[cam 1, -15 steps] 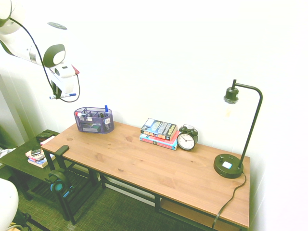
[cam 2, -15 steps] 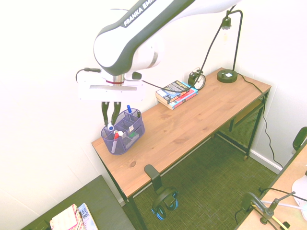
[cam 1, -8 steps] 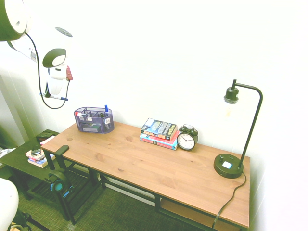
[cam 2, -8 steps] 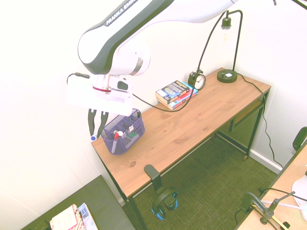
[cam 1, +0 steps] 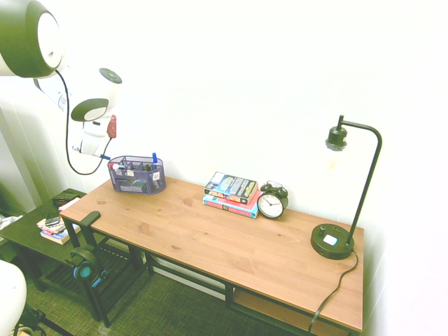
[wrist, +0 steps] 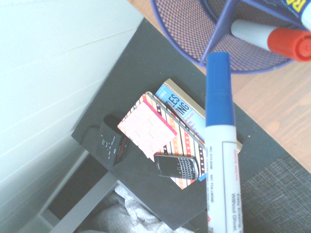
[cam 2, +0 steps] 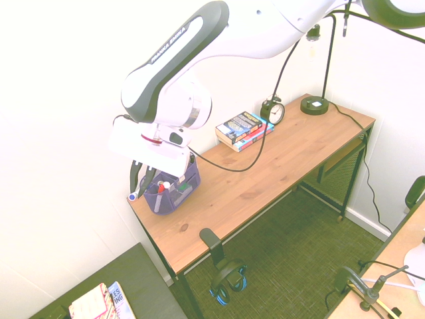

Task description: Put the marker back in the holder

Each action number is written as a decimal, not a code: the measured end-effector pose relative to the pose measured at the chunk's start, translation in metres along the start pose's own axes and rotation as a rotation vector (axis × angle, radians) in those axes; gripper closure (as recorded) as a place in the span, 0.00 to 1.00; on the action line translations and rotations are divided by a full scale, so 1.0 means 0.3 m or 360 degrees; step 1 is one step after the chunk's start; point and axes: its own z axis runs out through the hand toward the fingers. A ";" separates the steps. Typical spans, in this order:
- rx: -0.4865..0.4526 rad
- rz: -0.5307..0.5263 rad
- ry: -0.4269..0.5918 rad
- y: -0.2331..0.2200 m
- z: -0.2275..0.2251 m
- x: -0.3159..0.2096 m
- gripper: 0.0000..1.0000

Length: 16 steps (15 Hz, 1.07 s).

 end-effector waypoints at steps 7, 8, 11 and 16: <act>0.0003 0.0075 -0.0010 -0.024 0.047 0.067 1.00; -0.0003 0.0069 -0.0009 -0.018 0.056 0.060 1.00; -0.0005 0.0066 -0.0007 -0.015 0.075 0.058 1.00; 0.0011 0.0103 -0.0001 -0.047 0.078 0.102 1.00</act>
